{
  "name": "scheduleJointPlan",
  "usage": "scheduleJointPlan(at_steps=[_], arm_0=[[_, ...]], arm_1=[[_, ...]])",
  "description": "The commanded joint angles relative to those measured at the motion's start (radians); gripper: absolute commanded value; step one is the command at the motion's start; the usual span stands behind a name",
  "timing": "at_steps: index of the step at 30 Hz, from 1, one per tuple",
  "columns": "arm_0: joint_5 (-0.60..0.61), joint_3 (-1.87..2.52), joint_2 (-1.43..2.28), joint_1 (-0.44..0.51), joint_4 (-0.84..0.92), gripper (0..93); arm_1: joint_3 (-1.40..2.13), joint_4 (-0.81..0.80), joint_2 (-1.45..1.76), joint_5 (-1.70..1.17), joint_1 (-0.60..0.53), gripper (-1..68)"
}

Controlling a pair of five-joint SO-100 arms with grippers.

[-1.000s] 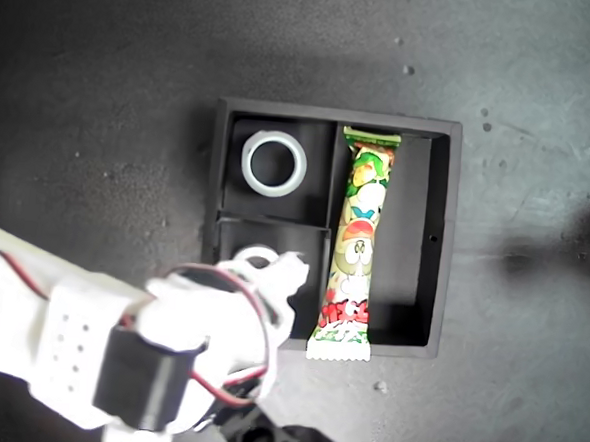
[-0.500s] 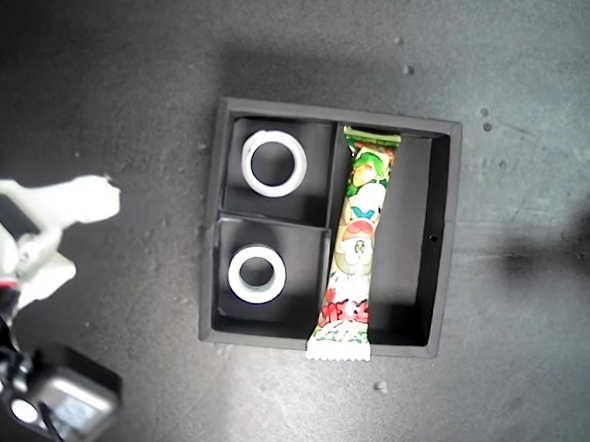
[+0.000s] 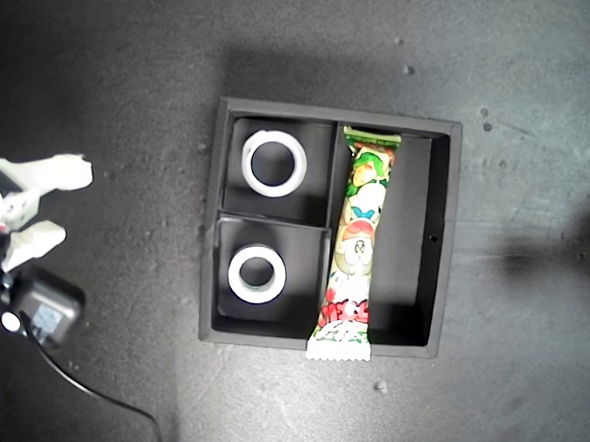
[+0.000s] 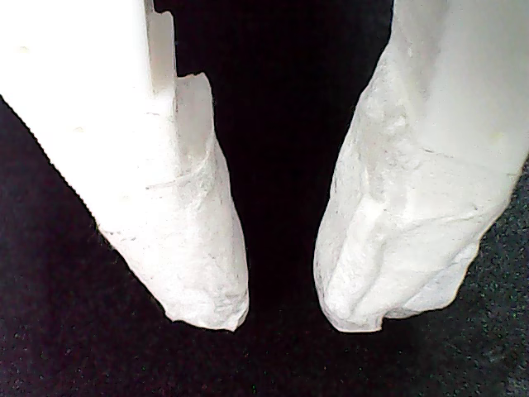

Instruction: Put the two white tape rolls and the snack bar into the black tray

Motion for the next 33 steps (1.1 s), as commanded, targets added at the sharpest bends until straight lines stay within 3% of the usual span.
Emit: scheduleJointPlan(at_steps=[1,6,15,23,25,27,31,33], arm_0=[[-0.012,0.126,0.256,-0.009,-0.003,20.2],[-0.043,0.282,0.558,-0.011,0.109,20.1],[-0.057,0.397,0.56,-0.046,0.121,19.7],[-0.15,0.497,0.56,-0.021,0.086,19.7],[-0.152,0.497,0.56,-0.002,0.095,14.3],[-0.187,0.497,0.558,0.02,0.106,0.6],[-0.377,0.497,0.558,0.08,0.173,0.0],[-0.374,0.497,0.558,0.083,0.175,0.0]], arm_1=[[0.012,0.003,0.012,-0.04,0.002,5.4],[0.012,0.003,0.012,-0.04,0.002,5.4],[0.012,0.003,0.012,-0.043,0.002,5.4],[0.012,0.003,0.012,-0.044,0.002,5.4],[0.012,0.003,0.012,-0.044,0.002,5.4],[0.012,0.003,0.012,-0.044,0.002,5.4],[0.012,0.003,0.012,-0.044,0.002,5.4],[0.012,0.003,0.012,-0.044,0.002,5.4]])
